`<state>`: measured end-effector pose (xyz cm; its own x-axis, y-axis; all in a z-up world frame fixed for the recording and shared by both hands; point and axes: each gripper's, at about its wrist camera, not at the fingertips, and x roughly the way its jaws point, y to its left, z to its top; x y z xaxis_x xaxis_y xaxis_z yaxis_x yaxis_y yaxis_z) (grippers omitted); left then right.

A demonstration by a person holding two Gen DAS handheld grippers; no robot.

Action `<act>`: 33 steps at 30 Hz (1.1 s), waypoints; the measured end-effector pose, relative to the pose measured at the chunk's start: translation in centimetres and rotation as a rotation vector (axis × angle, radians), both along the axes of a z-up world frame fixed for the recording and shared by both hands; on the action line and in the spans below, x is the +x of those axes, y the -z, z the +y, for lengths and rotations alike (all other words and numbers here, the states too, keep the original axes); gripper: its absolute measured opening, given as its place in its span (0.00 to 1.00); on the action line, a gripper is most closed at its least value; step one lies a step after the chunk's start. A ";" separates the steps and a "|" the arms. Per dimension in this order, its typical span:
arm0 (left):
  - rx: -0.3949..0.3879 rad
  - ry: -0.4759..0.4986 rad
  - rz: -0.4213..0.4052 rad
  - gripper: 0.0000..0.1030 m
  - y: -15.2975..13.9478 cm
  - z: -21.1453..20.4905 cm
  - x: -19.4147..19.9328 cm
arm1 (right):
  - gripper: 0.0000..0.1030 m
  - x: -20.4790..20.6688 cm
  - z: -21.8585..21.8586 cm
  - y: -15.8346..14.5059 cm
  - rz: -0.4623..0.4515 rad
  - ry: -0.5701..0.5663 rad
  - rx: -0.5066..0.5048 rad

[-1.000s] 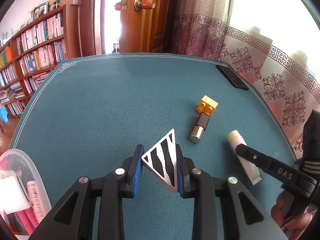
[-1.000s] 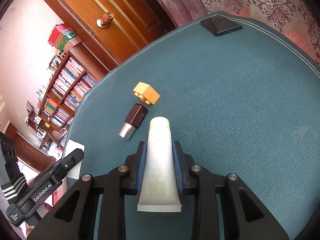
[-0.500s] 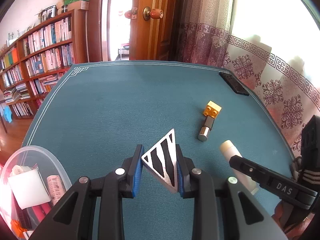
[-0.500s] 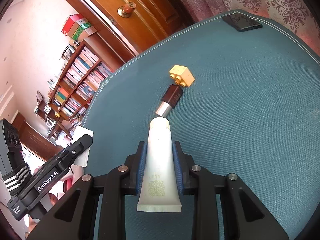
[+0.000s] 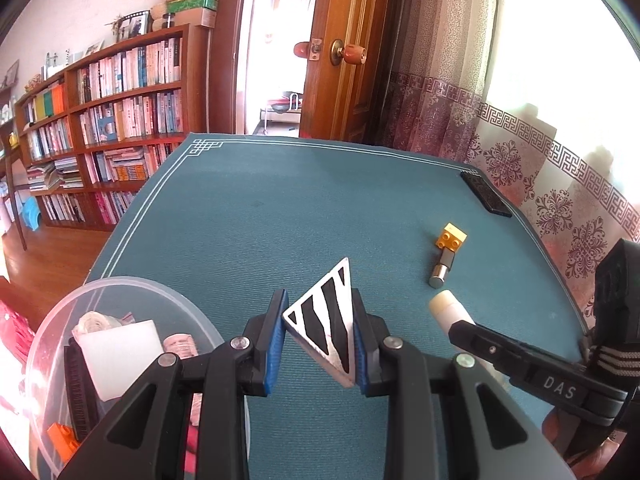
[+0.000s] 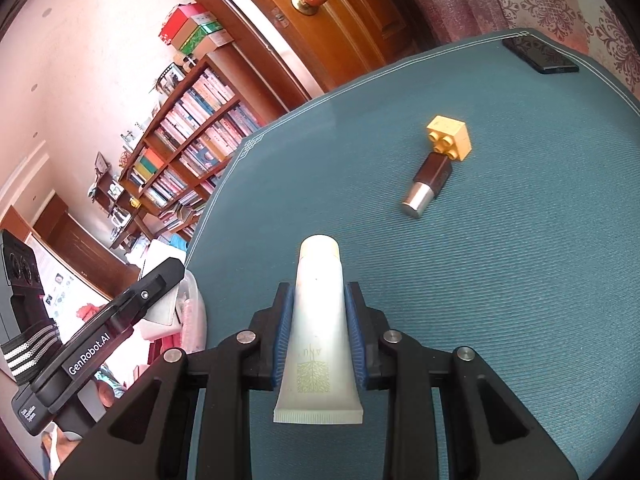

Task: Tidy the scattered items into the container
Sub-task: 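Carry the striped block over the bowl with the left gripper while the right carries the tube, then open the left gripper to drop the striped block while the right releases the tube into the bowl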

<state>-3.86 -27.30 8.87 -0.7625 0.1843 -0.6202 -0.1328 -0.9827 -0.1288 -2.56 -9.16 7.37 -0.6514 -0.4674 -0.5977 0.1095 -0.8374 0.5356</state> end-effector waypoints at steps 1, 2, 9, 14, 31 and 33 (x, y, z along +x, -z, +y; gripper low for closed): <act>0.003 -0.006 0.006 0.32 -0.1 -0.4 0.3 | 0.28 0.0 -0.5 -0.2 0.002 -0.009 0.001; 0.005 -0.013 0.012 0.32 -0.3 -0.8 0.5 | 0.28 0.1 -0.9 -0.3 0.003 -0.018 0.003; 0.003 -0.095 0.017 0.32 -0.2 -4.5 1.6 | 0.28 0.3 -3.6 -0.7 0.010 -0.076 0.013; -0.010 -0.167 -0.007 0.32 0.9 -7.5 2.2 | 0.28 0.5 -5.4 -0.9 0.012 -0.120 0.023; -0.004 -0.280 -0.063 0.32 3.4 -12.8 3.7 | 0.28 1.0 -11.9 -0.7 0.023 -0.283 0.050; 0.004 -0.277 -0.066 0.32 3.6 -13.0 3.7 | 0.28 1.0 -12.8 -0.8 0.028 -0.302 0.054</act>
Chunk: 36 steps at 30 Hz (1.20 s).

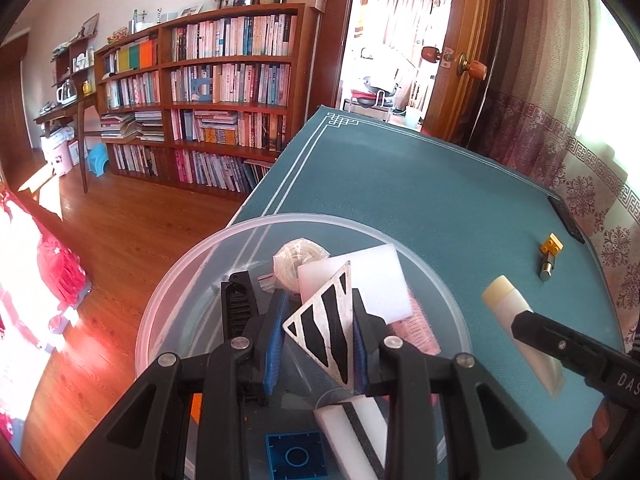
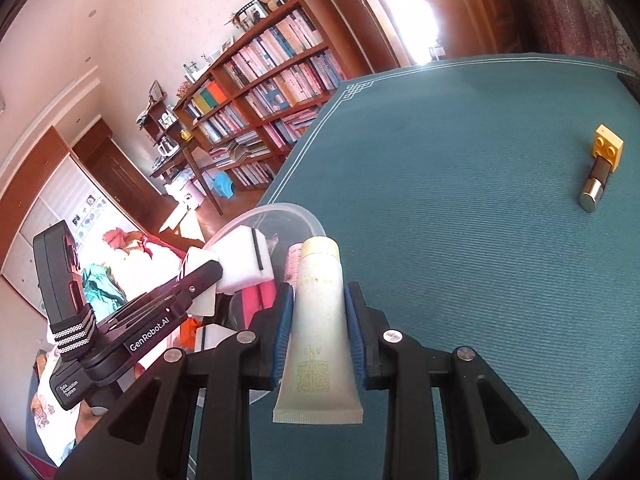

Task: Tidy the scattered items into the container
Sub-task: 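Open the left gripper to drop the striped block while the right releases the tube into the bowl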

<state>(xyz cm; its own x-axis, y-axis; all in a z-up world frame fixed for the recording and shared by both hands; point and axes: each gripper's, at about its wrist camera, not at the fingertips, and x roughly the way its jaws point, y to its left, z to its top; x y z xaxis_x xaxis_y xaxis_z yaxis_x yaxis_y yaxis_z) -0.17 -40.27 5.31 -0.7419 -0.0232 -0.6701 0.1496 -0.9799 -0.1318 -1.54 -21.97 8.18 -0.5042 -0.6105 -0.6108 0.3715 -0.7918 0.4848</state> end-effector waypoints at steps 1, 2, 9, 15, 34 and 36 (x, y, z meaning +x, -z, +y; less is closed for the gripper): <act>0.003 0.000 0.000 0.32 0.0 0.0 0.0 | 0.28 0.1 -0.4 0.0 0.002 -0.009 0.001; 0.005 0.002 0.001 0.32 0.0 -0.1 0.1 | 0.28 0.2 -0.8 -0.1 0.005 -0.018 0.003; 0.062 0.016 -0.007 0.32 0.1 -0.8 0.2 | 0.28 0.8 -3.6 -0.1 0.024 -0.078 0.030; 0.070 0.029 -0.005 0.32 0.2 -1.0 0.4 | 0.28 0.9 -5.5 0.1 0.034 -0.109 0.057; 0.100 0.018 -0.004 0.55 0.5 -2.2 0.9 | 0.29 -0.2 -7.4 1.5 0.014 -0.112 0.099; 0.093 0.008 0.000 0.64 0.4 -2.3 0.9 | 0.29 -0.4 -7.1 1.4 0.010 -0.104 0.085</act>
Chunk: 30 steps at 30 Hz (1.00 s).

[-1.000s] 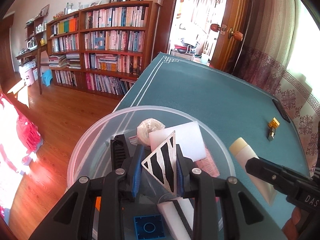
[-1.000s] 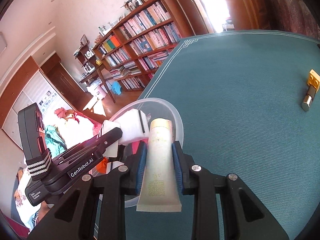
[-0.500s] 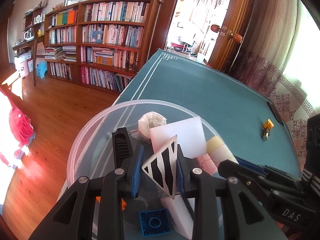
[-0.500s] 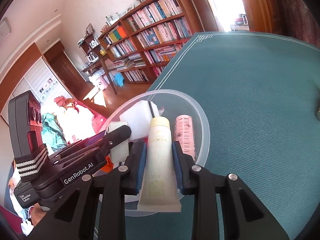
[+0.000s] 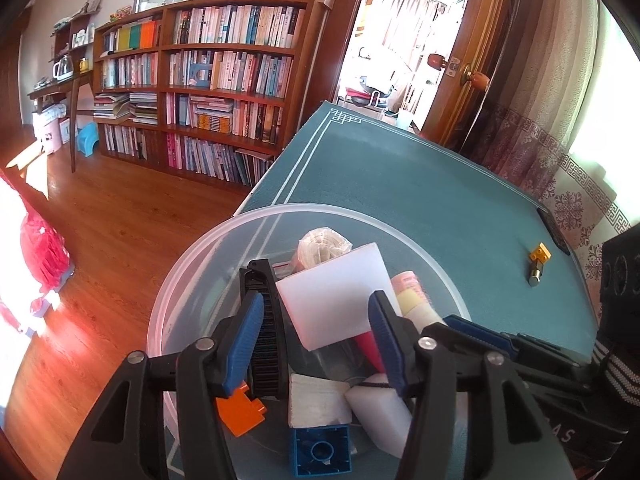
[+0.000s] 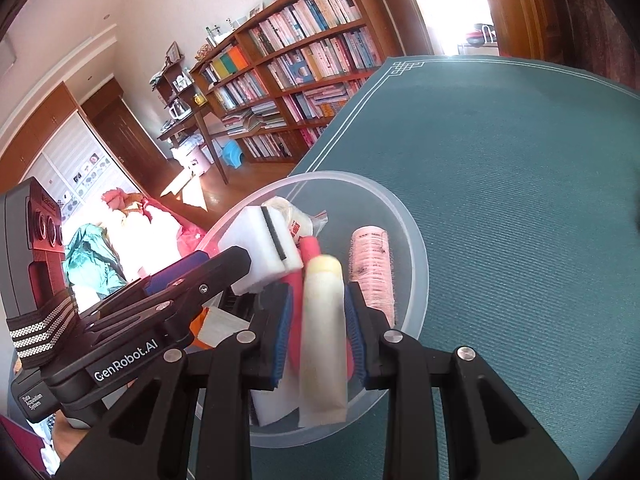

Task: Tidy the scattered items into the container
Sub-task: 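Open the left gripper to drop the striped block while the right releases the tube into the bowl, then move both grippers back over the brown bottle and yellow brick on the table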

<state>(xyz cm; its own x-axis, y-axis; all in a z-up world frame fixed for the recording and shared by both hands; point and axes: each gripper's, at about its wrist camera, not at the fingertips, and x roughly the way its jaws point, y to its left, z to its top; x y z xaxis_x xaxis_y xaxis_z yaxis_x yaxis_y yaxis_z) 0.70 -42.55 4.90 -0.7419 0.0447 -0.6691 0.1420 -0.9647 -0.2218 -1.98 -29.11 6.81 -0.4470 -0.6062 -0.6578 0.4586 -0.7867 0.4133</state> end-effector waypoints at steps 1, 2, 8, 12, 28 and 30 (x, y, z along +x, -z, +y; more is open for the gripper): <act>-0.005 -0.004 0.002 0.67 -0.1 0.0 0.0 | 0.29 -0.1 0.1 -0.1 0.000 0.001 -0.005; -0.010 -0.006 0.004 0.69 -0.1 0.0 0.1 | 0.29 -0.1 0.3 -0.3 0.004 0.003 -0.007; -0.066 -0.008 0.015 0.77 -0.4 0.7 0.2 | 0.29 -0.2 1.3 -0.8 0.012 0.024 -0.020; -0.089 -0.006 0.011 0.79 -0.5 1.1 0.2 | 0.29 -0.1 2.2 -0.9 0.011 0.042 -0.030; -0.156 -0.020 0.017 0.94 -1.2 3.1 -0.3 | 0.40 -0.3 7.9 -0.3 -0.019 0.168 -0.068; -0.166 -0.012 0.020 0.94 -1.4 3.6 -0.4 | 0.40 -0.5 9.0 -0.2 -0.020 0.195 -0.068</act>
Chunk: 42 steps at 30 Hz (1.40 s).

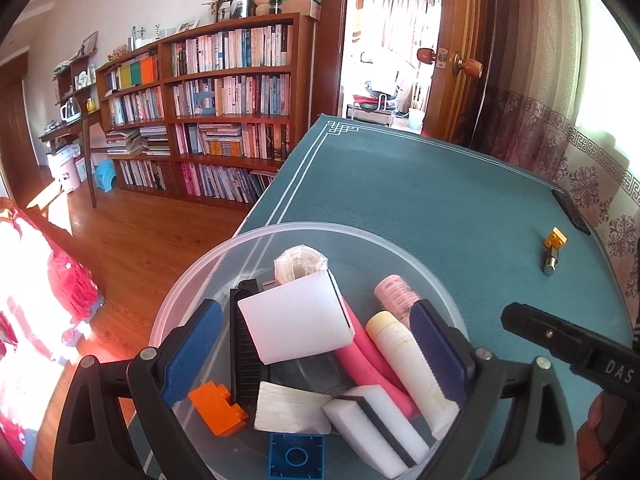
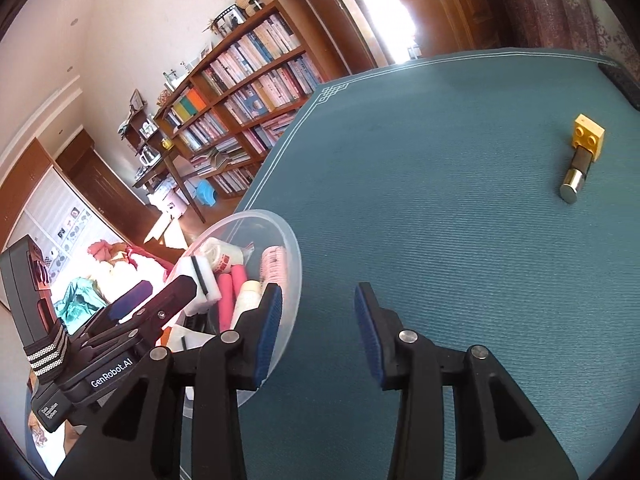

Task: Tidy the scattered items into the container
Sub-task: 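Move both grippers back over the brown bottle and yellow brick on the table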

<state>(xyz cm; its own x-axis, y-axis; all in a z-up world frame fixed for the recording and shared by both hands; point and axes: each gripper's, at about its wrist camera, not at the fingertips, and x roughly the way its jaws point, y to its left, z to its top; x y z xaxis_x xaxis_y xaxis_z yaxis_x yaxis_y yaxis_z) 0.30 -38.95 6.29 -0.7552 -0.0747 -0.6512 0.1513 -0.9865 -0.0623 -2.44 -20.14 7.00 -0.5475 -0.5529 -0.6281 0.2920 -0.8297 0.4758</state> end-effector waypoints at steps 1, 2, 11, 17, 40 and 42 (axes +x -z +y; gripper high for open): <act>-0.003 0.005 0.000 0.94 -0.1 0.3 0.0 | 0.40 0.0 0.6 0.1 -0.003 0.014 -0.001; -0.005 0.011 0.001 0.94 -0.1 0.6 -0.1 | 0.40 -0.1 1.1 0.3 -0.007 0.029 -0.001; -0.029 0.061 0.002 0.94 -0.7 3.2 -0.8 | 0.40 -0.5 6.9 1.9 -0.039 0.181 -0.001; -0.037 0.096 0.011 0.94 -1.1 5.6 -1.2 | 0.40 -0.5 10.4 2.1 -0.039 0.260 -0.008; -0.088 0.295 -0.037 0.94 0.3 17.3 -5.2 | 0.40 0.5 20.8 4.1 -0.062 0.472 0.008; -0.092 0.305 -0.046 0.94 0.6 18.2 -5.8 | 0.40 0.4 21.4 4.1 -0.061 0.487 -0.008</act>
<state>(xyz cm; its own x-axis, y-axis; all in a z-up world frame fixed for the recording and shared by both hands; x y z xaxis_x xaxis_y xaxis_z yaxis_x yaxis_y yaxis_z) -5.54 -20.70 5.69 -0.7219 0.0906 -0.6860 -0.1519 -0.9880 0.0294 -2.06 1.22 2.90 -0.7057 -0.2470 -0.6641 -0.1574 -0.8592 0.4868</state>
